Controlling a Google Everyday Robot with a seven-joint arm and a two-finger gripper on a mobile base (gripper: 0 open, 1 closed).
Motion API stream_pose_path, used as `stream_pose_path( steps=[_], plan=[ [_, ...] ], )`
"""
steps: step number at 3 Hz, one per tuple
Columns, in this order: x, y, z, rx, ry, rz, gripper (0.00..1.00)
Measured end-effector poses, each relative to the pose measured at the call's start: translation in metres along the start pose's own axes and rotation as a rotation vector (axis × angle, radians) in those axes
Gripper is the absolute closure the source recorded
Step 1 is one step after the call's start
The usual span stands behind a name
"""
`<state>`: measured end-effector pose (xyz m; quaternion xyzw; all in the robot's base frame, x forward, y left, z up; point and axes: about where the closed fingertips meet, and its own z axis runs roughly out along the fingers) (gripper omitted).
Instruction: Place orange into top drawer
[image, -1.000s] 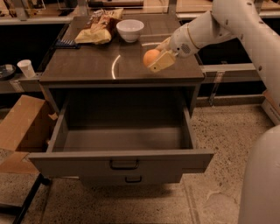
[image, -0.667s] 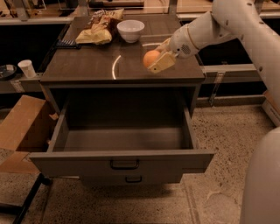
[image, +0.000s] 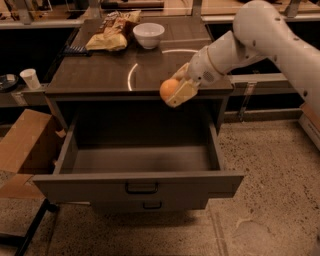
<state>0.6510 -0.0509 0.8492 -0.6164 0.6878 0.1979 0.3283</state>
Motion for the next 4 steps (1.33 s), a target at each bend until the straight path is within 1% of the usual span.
stream_pose_path(
  steps=[1,2,3,4],
  plan=[
    [0.03,0.049,0.032,-0.079,0.071,0.025,1.0],
    [0.072,0.081,0.061,-0.148,0.129,0.094,1.0],
    [0.107,0.089,0.08,-0.172,0.157,0.168,0.81],
    [0.126,0.081,0.088,-0.16,0.165,0.213,0.58]
  ],
)
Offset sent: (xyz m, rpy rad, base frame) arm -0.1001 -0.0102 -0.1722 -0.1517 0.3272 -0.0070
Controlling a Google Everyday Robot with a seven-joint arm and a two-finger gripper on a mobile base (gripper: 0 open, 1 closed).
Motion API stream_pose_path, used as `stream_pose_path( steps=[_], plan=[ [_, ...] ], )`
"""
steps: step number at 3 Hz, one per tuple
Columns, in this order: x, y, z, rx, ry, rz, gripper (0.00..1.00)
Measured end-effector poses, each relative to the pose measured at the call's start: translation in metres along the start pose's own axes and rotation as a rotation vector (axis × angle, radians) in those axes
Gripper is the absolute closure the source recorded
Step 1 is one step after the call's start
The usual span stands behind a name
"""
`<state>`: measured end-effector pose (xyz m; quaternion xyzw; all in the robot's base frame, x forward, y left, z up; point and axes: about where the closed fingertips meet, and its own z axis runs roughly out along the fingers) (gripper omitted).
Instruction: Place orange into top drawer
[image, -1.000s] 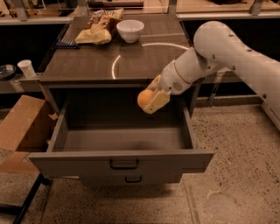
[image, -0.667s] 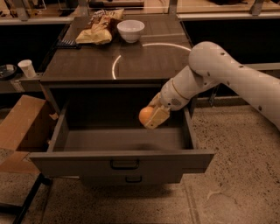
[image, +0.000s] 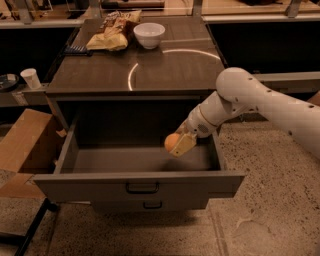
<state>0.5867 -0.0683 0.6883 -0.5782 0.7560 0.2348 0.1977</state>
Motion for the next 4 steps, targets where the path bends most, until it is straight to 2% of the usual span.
stream_pose_path(
  steps=[1,2,3,4],
  plan=[
    [0.012,-0.011,0.009,0.0,0.003,0.037,0.35],
    [0.017,-0.022,0.012,0.008,-0.004,0.058,0.04],
    [0.017,-0.025,0.01,0.016,-0.013,0.061,0.0],
    [-0.004,-0.019,-0.027,0.071,-0.133,0.021,0.0]
  ],
)
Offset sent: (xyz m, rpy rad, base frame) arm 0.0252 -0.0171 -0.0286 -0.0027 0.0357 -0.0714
